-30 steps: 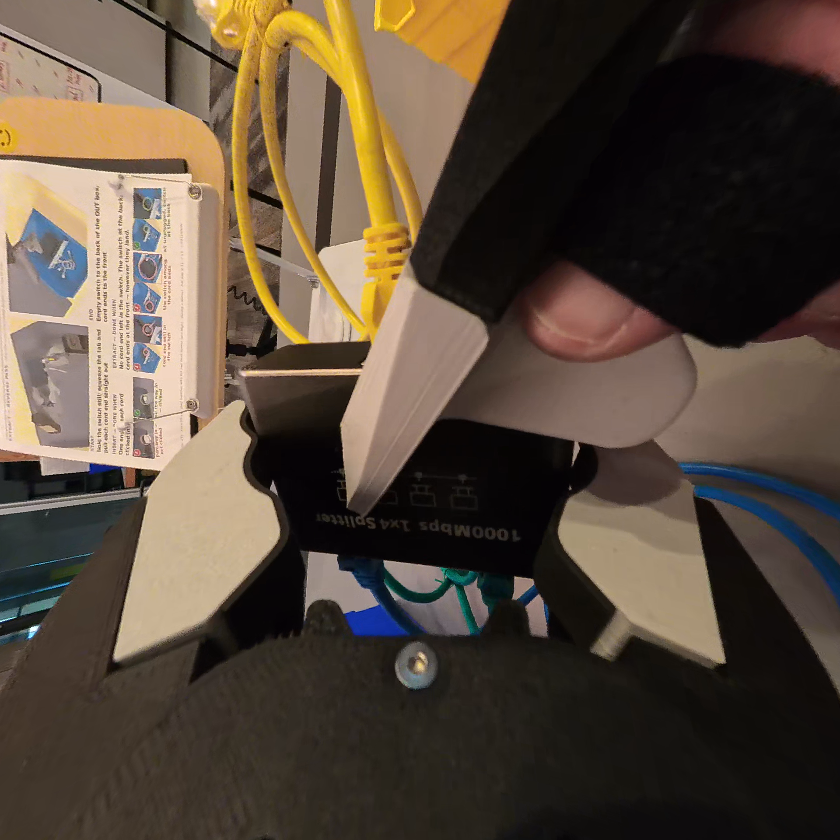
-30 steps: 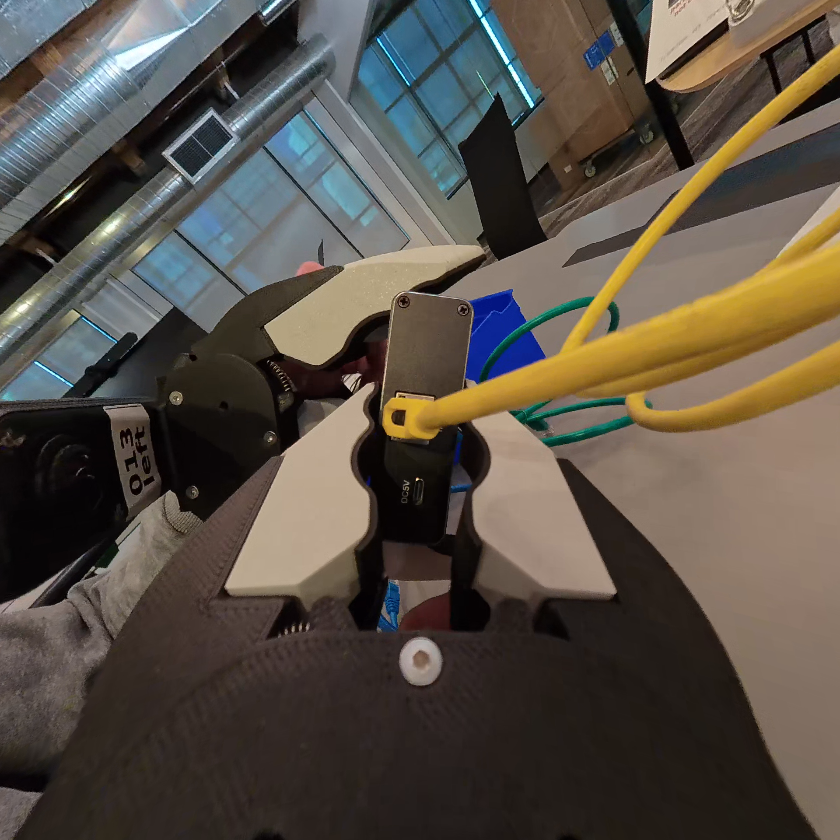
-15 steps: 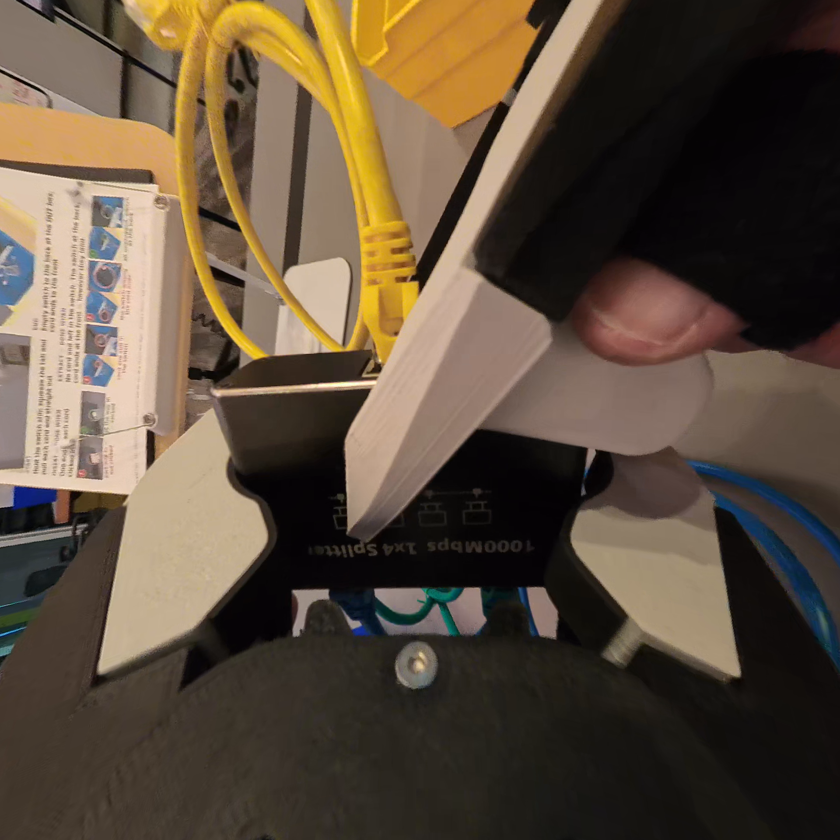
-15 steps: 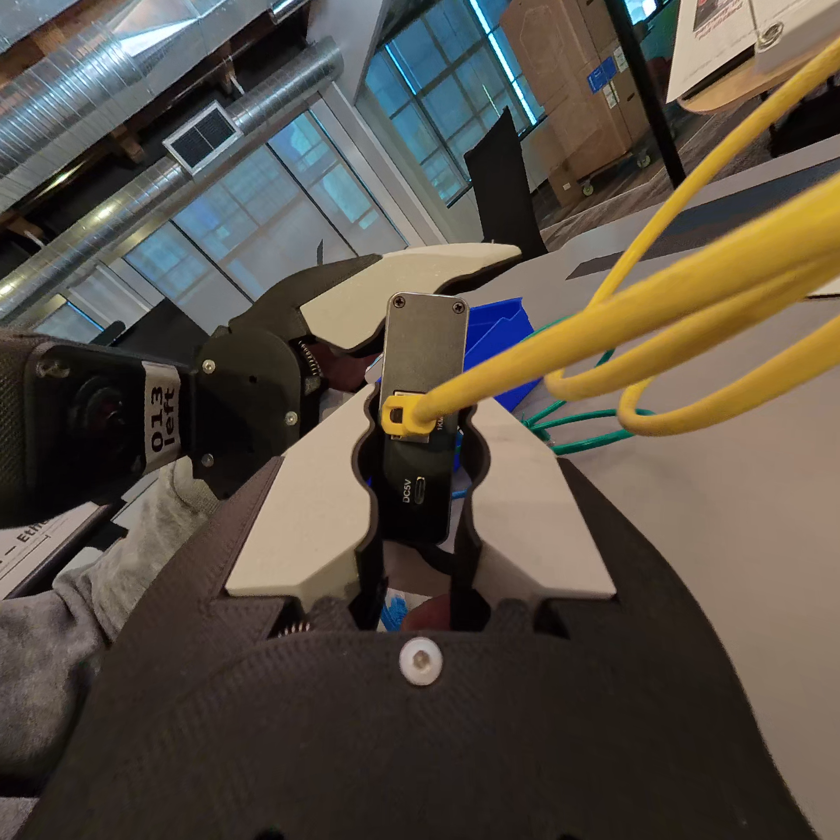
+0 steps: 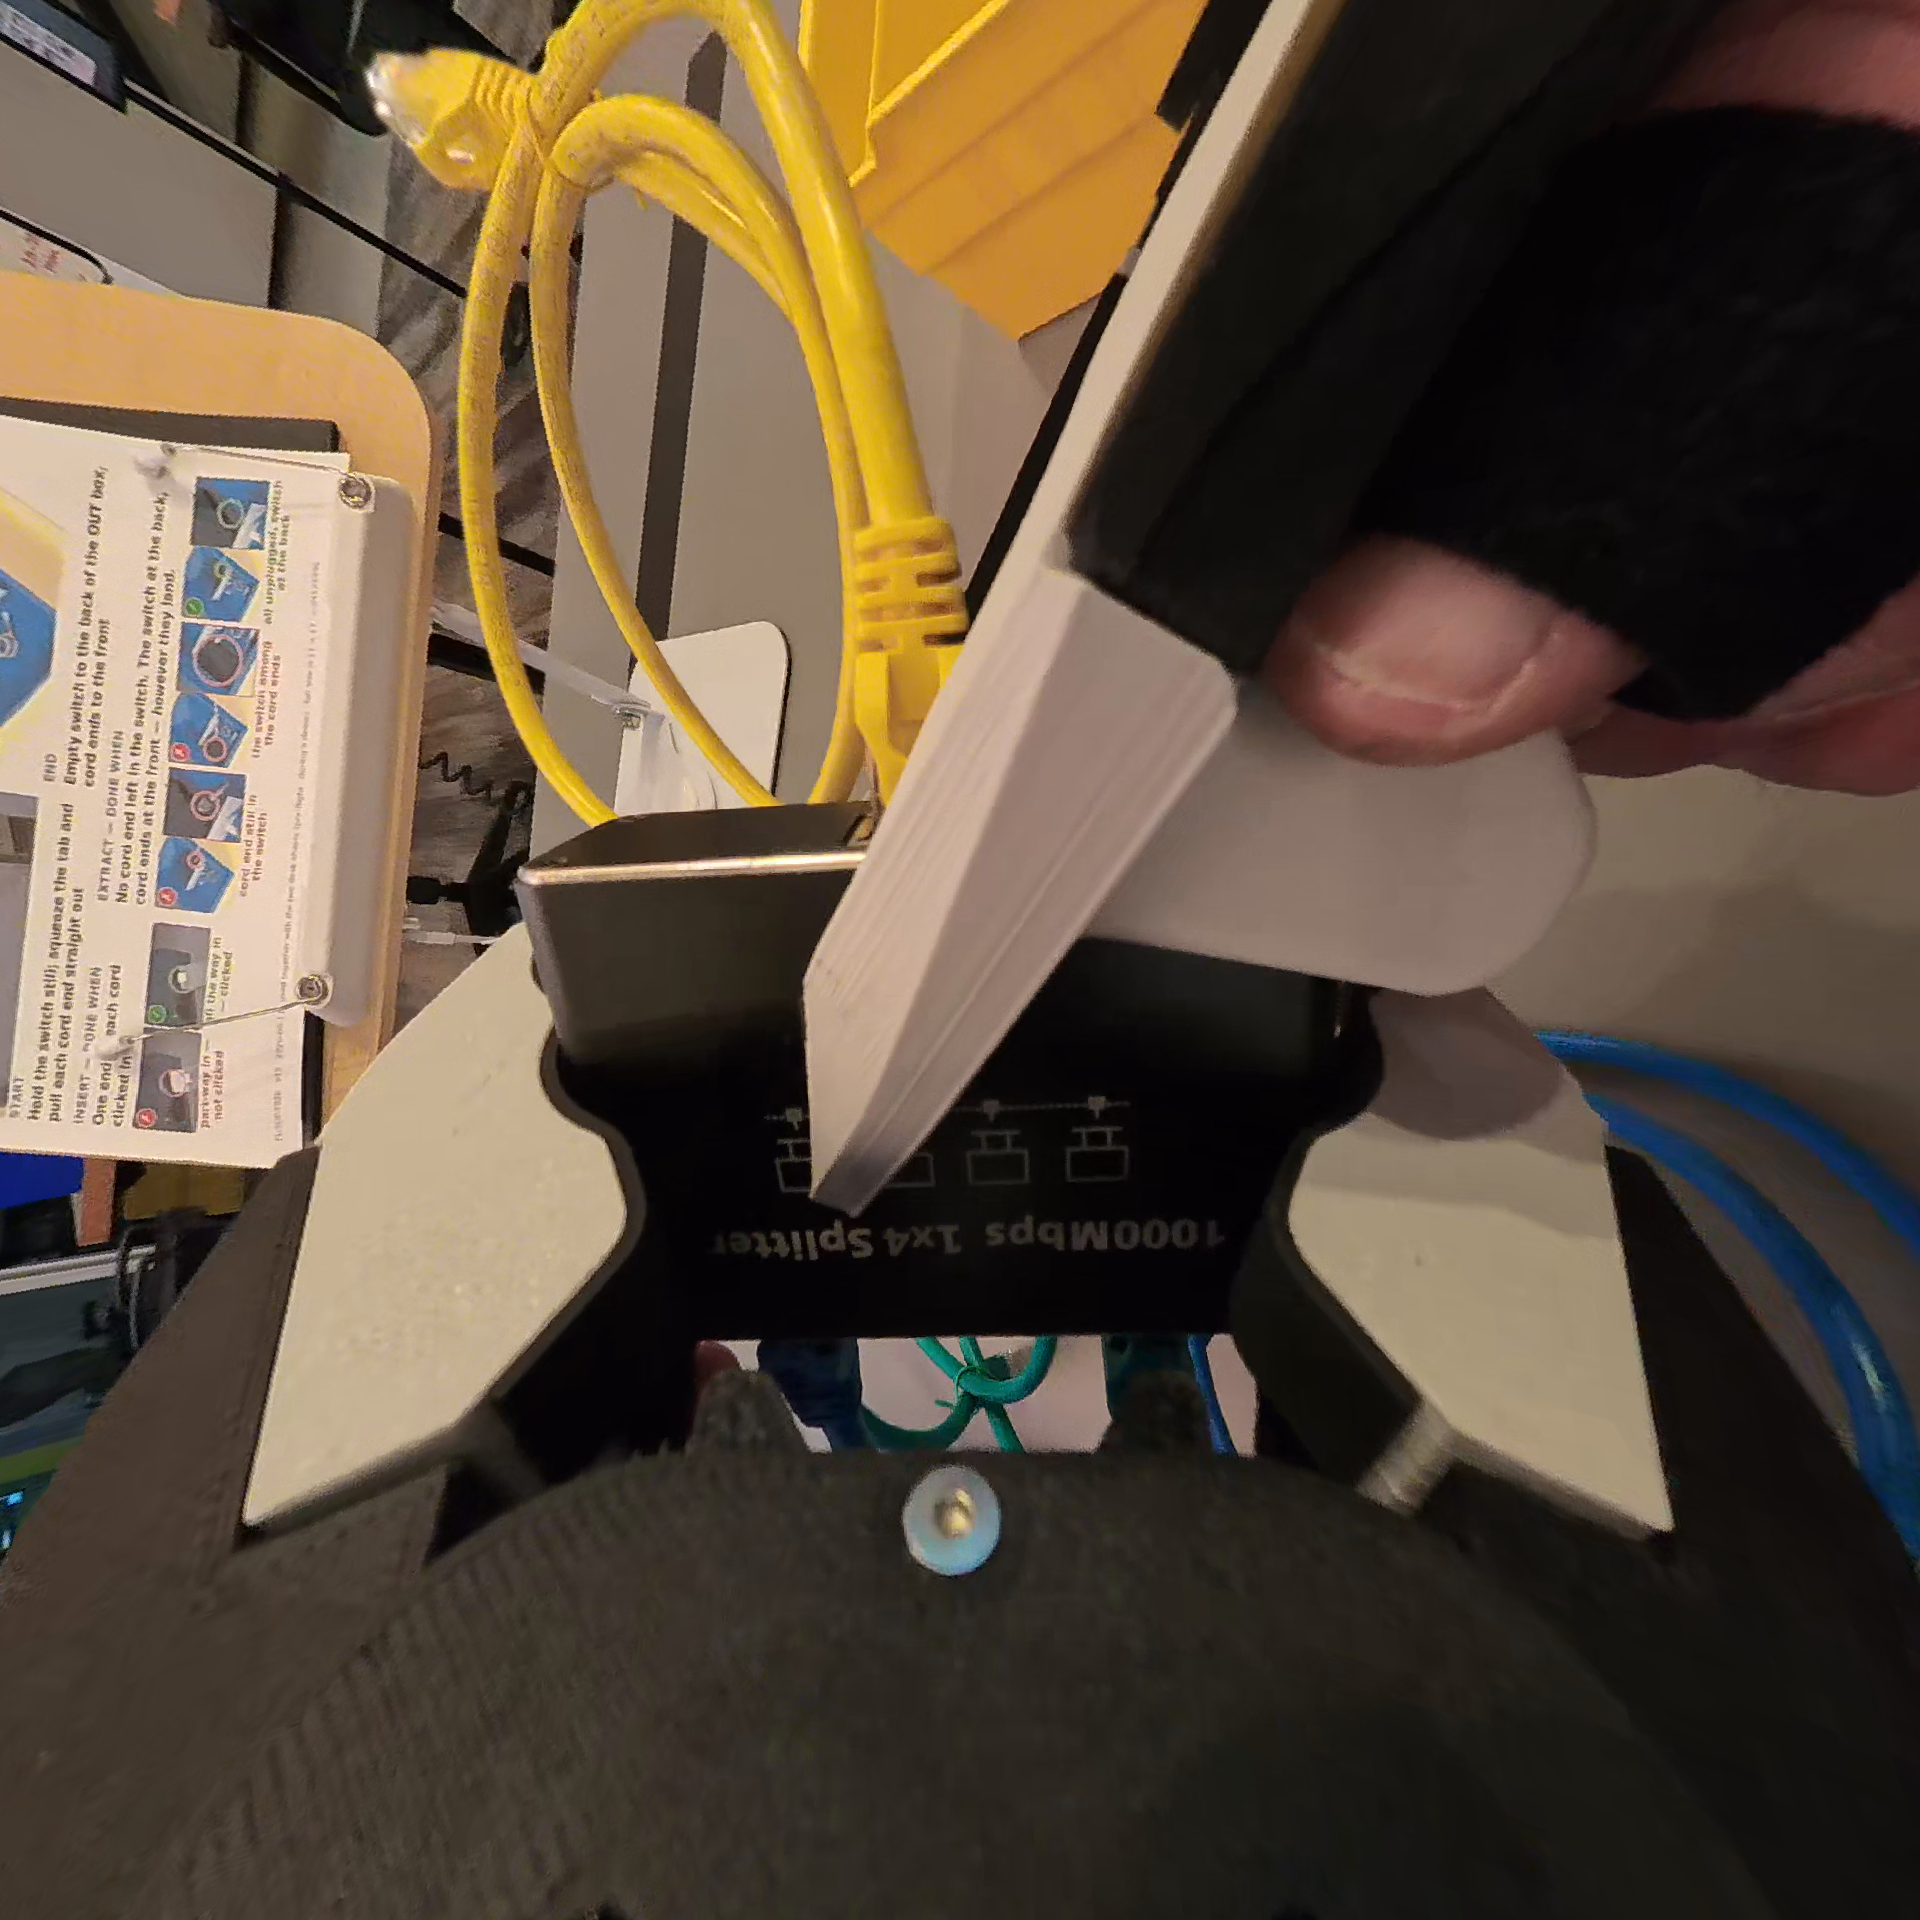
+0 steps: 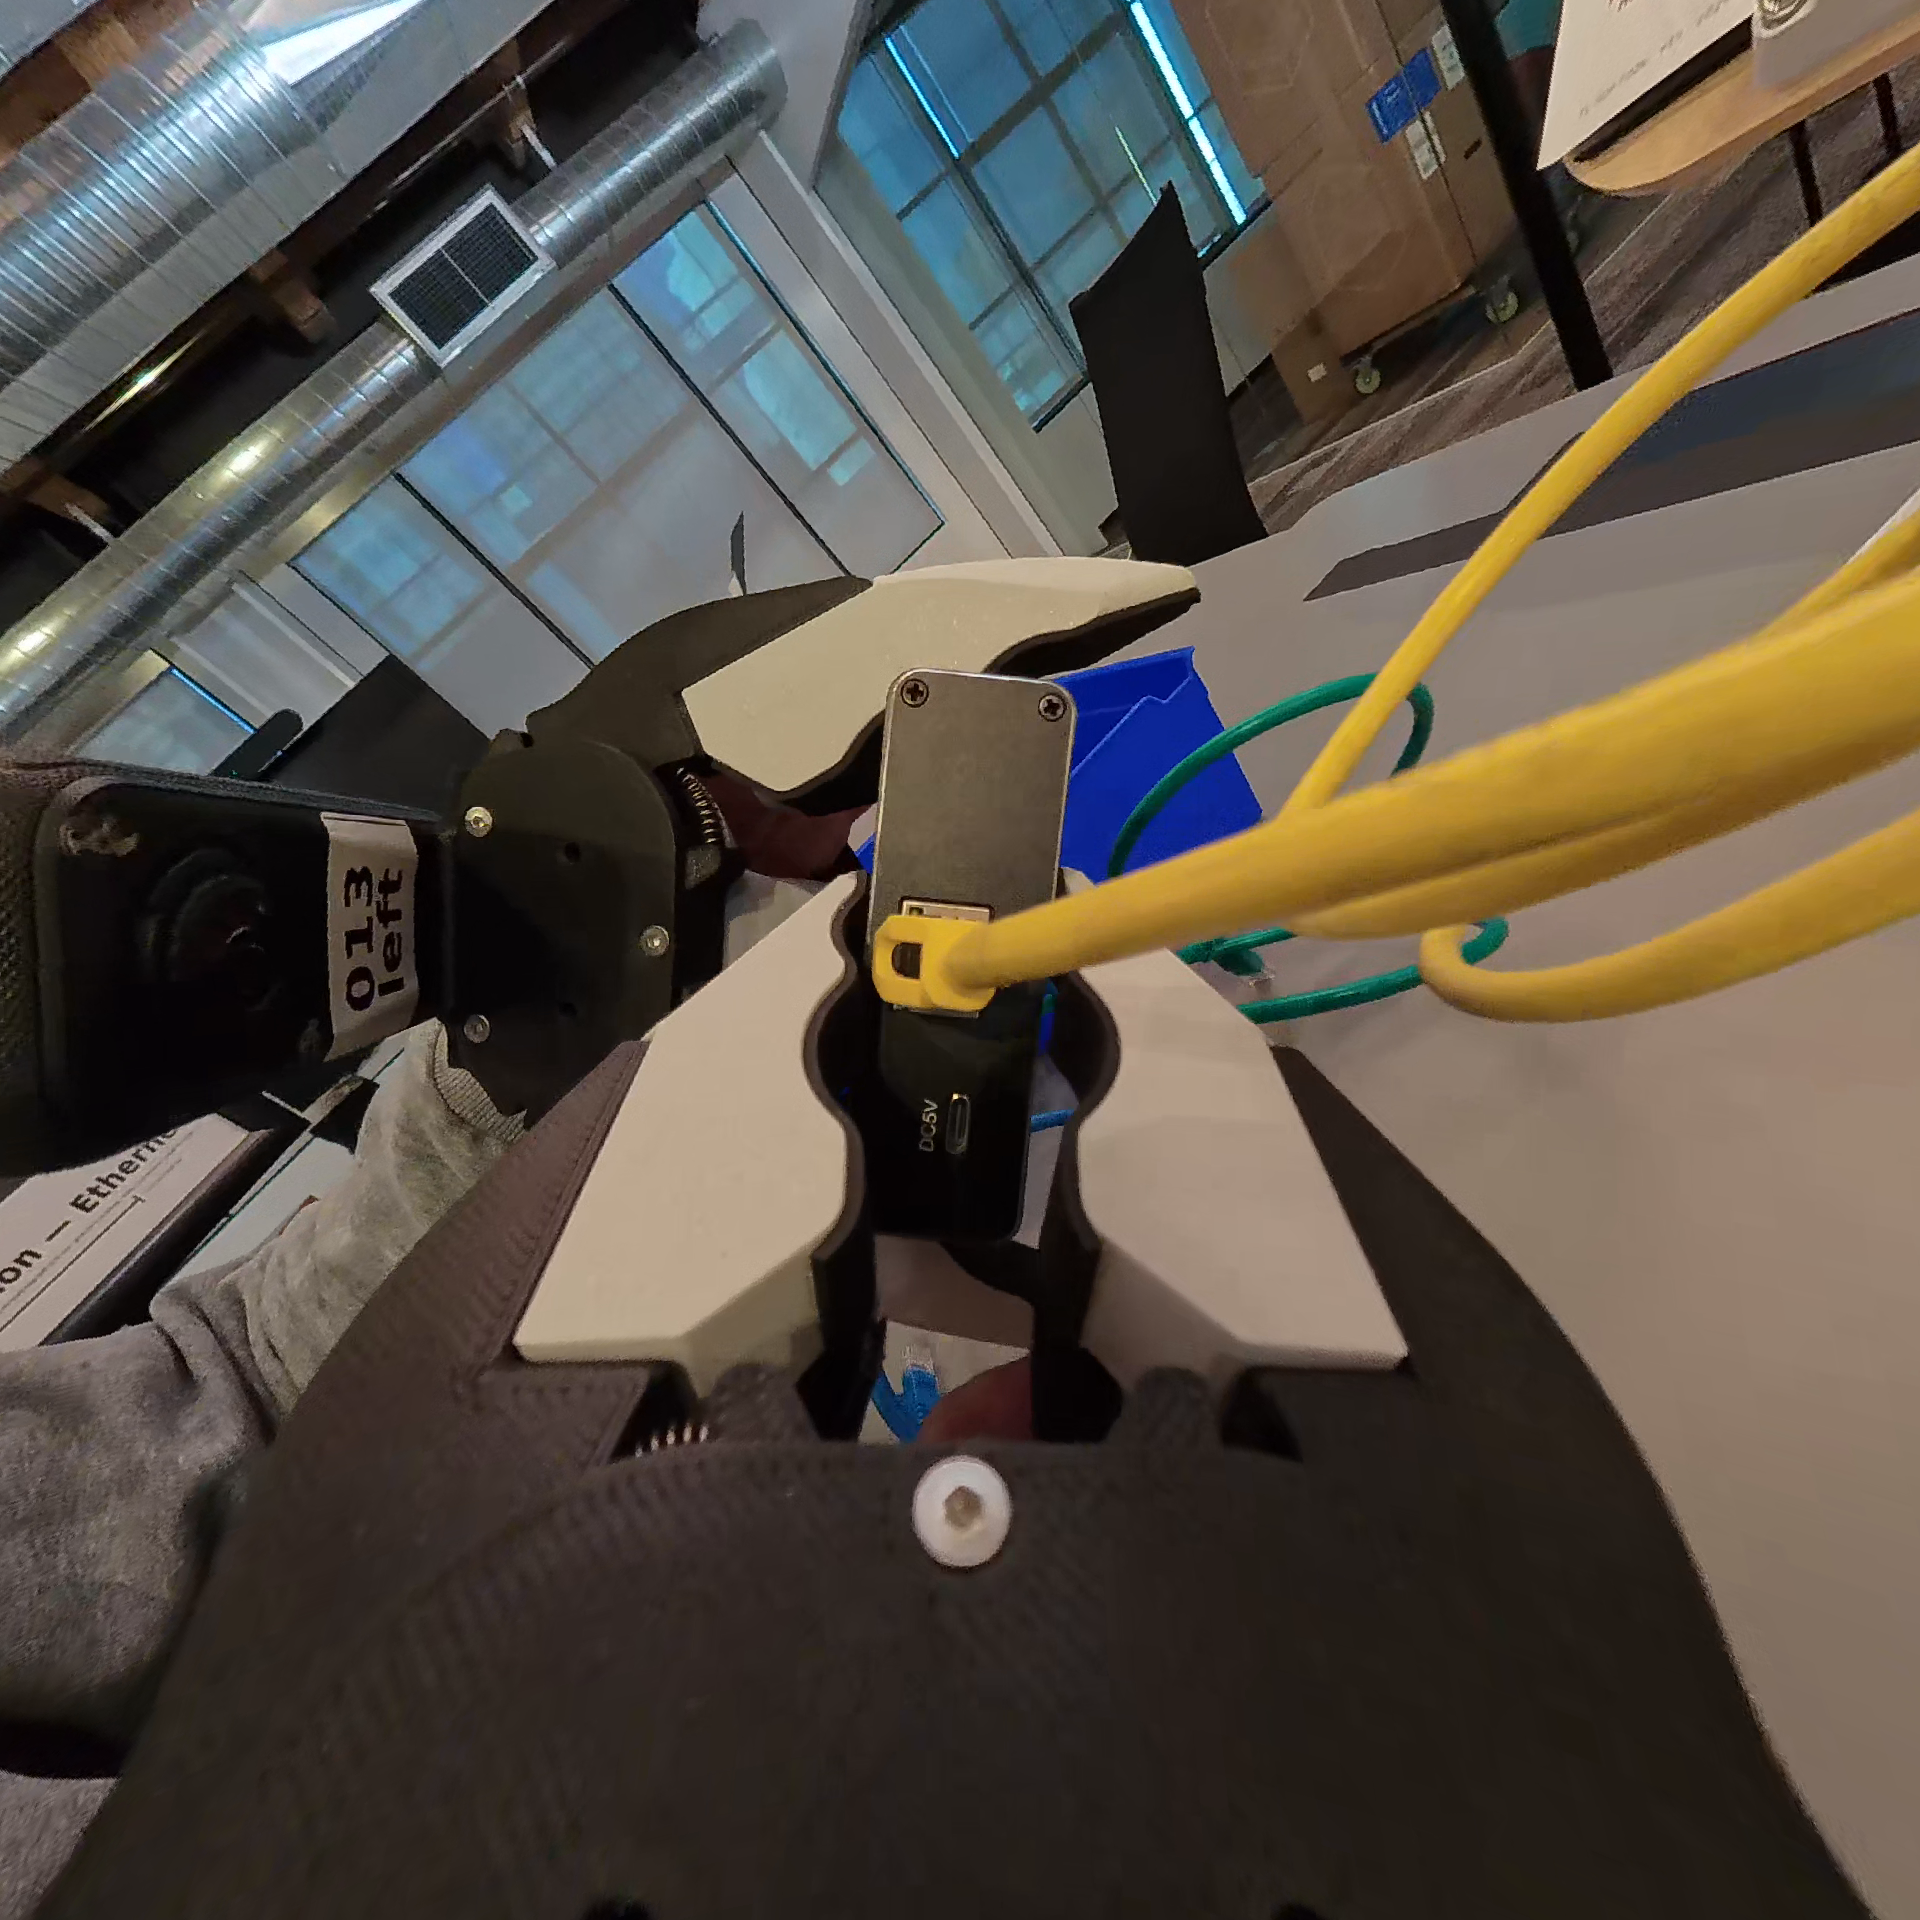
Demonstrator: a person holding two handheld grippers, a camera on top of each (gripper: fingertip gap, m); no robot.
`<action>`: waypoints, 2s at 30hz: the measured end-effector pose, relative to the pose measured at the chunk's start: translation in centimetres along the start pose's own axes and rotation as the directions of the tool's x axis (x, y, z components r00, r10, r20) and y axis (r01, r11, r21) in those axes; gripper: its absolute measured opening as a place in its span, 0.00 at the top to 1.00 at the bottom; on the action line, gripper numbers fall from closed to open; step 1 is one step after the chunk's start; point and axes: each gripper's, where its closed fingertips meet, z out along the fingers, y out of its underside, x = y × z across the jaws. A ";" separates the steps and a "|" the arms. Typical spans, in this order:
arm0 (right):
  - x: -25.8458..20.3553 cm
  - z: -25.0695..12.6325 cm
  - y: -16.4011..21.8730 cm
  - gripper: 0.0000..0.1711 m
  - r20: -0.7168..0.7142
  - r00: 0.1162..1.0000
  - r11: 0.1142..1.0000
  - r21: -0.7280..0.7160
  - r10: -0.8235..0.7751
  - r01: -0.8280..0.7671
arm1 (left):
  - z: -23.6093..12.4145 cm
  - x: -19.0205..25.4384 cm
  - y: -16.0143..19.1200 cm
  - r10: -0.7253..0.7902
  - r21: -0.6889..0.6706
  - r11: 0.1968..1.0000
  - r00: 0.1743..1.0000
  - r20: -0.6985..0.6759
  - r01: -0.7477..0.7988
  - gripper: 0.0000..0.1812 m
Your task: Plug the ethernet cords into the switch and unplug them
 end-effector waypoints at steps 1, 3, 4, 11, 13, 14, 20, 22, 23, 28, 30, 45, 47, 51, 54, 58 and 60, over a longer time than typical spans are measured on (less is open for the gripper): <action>0.0 0.0 0.0 0.83 -0.002 1.000 1.000 0.000 0.003 -0.003 | 0.0 0.0 0.0 -0.001 0.006 1.000 1.000 0.002 0.001 0.26; 0.1 0.0 -0.1 0.83 -0.011 1.000 1.000 0.004 0.001 -0.001 | 0.1 -0.1 -0.1 0.002 0.010 1.000 1.000 0.015 -0.002 0.25; 0.1 -0.1 -0.2 0.83 -0.014 1.000 1.000 0.013 0.009 -0.009 | 0.1 -0.1 -0.2 0.001 0.015 1.000 1.000 0.023 -0.001 0.26; 0.5 -0.6 -1.1 0.83 -0.032 0.999 0.999 0.051 0.021 -0.020 | -0.1 -1.3 -0.2 0.000 0.029 1.000 0.992 0.126 -0.004 0.24; 0.6 -0.7 -1.3 0.83 -0.040 0.999 0.998 0.067 0.022 -0.019 | -0.2 -1.2 -0.4 0.013 0.043 0.999 0.991 0.133 -0.019 0.30; 0.6 -0.8 -1.3 0.83 -0.042 0.999 0.997 0.072 0.022 -0.019 | -0.2 -1.2 -0.6 0.011 0.054 0.998 0.990 0.138 -0.018 0.31; 0.6 -0.7 -1.3 0.83 -0.035 0.999 0.998 0.067 0.023 -0.020 | -0.5 -1.2 -0.7 0.021 0.075 0.997 0.992 0.125 -0.031 0.34; 0.5 -0.7 -1.3 0.83 -0.020 0.999 0.998 0.061 0.029 -0.028 | -0.7 -1.3 -0.8 0.030 0.085 0.996 0.991 0.130 -0.041 0.36; 0.5 -0.8 -1.4 0.83 -0.020 1.000 0.998 0.062 0.023 -0.022 | -0.8 -1.4 -0.9 0.038 0.090 0.995 0.990 0.137 -0.050 0.36; 0.4 -0.8 -1.5 0.83 -0.031 1.000 0.998 0.068 -0.003 0.005 | -1.0 -1.3 -0.9 0.023 0.093 0.995 0.993 0.118 -0.034 0.36; 0.5 -0.9 -1.7 0.83 -0.042 0.999 0.997 0.069 -0.017 0.020 | -1.3 -1.2 -0.7 0.023 0.094 0.995 0.994 0.103 -0.033 0.38; 0.6 -1.3 -2.2 0.83 -0.031 0.999 0.998 0.066 -0.018 0.020 | -2.4 -1.5 -0.9 -0.004 0.124 0.992 0.997 0.082 -0.006 0.44; 0.2 -1.0 -1.9 0.83 -0.032 0.998 0.997 0.054 -0.050 0.051 | -2.2 -1.5 -0.7 -0.011 0.110 0.994 0.997 0.076 0.002 0.37; -0.1 -1.0 -2.1 0.83 -0.046 0.997 0.996 0.056 -0.069 0.072 | -2.1 -1.2 -0.9 0.014 0.111 0.994 0.996 0.087 -0.024 0.40; 0.0 -1.1 -2.2 0.83 -0.049 0.996 0.995 0.063 -0.069 0.072 | -2.1 -1.4 -1.1 0.021 0.106 0.994 0.995 0.095 -0.031 0.40; -0.1 -1.0 -2.1 0.83 -0.045 0.997 0.996 0.064 -0.063 0.066 | -2.2 -1.2 -1.0 0.013 0.108 0.994 0.998 0.066 -0.020 0.41; 0.0 -1.0 -2.1 0.83 -0.045 0.997 0.996 0.066 -0.059 0.062 | -2.2 -1.2 -1.0 -0.005 0.114 0.993 0.998 0.060 -0.002 0.41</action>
